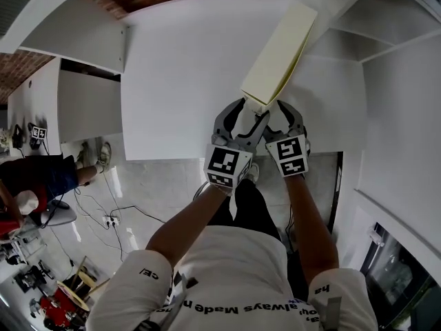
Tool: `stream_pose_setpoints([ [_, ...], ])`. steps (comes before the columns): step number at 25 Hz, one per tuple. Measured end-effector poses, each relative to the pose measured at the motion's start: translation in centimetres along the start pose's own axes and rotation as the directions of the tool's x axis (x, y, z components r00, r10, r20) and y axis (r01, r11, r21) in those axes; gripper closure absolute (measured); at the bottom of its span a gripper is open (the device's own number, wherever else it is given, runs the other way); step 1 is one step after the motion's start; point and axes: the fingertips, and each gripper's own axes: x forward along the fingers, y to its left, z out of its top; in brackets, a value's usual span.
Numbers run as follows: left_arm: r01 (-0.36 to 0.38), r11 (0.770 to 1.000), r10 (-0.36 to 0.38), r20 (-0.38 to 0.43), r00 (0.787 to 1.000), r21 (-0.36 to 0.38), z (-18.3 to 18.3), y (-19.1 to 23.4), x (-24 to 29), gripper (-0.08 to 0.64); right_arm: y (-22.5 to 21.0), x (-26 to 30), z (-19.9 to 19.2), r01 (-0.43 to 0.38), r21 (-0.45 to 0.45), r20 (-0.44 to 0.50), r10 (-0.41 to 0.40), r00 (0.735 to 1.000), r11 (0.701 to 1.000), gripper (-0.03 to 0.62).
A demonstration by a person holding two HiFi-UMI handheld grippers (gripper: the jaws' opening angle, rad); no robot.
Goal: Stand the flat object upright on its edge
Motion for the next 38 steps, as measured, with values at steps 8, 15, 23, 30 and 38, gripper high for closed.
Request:
stream_pose_setpoints([
  [8, -0.009, 1.0, 0.009, 0.002, 1.0, -0.022, 1.4, 0.9, 3.7, 0.305, -3.9, 2.1, 1.9, 0.0, 0.013, 0.003, 0.0, 1.0, 1.0, 0.328],
  [15, 0.034, 0.999, -0.034, -0.013, 0.999, -0.002, 2.3, 0.1, 7.5, 0.305, -7.8, 3.3, 2.4, 0.042, 0.059, 0.011, -0.043, 0.999, 0.997, 0.328],
  [23, 0.071, 0.997, -0.072, -0.029, 0.997, -0.027, 3.2, -0.3, 11.9, 0.36, -12.2, 3.7, 3.3, 0.099, 0.098, 0.026, -0.102, 0.994, 0.99, 0.328],
  [30, 0.102, 0.994, -0.103, -0.046, 0.994, -0.029, 4.0, -0.4, 15.4, 0.368, -15.4, 4.2, 4.5, 0.148, 0.093, 0.014, -0.15, 0.989, 0.985, 0.33],
  [38, 0.124, 0.992, -0.124, -0.077, 0.989, -0.007, 4.9, -0.4, 19.1, 0.374, -18.6, 4.9, 5.9, 0.2, 0.076, -0.005, -0.201, 0.98, 0.977, 0.333],
])
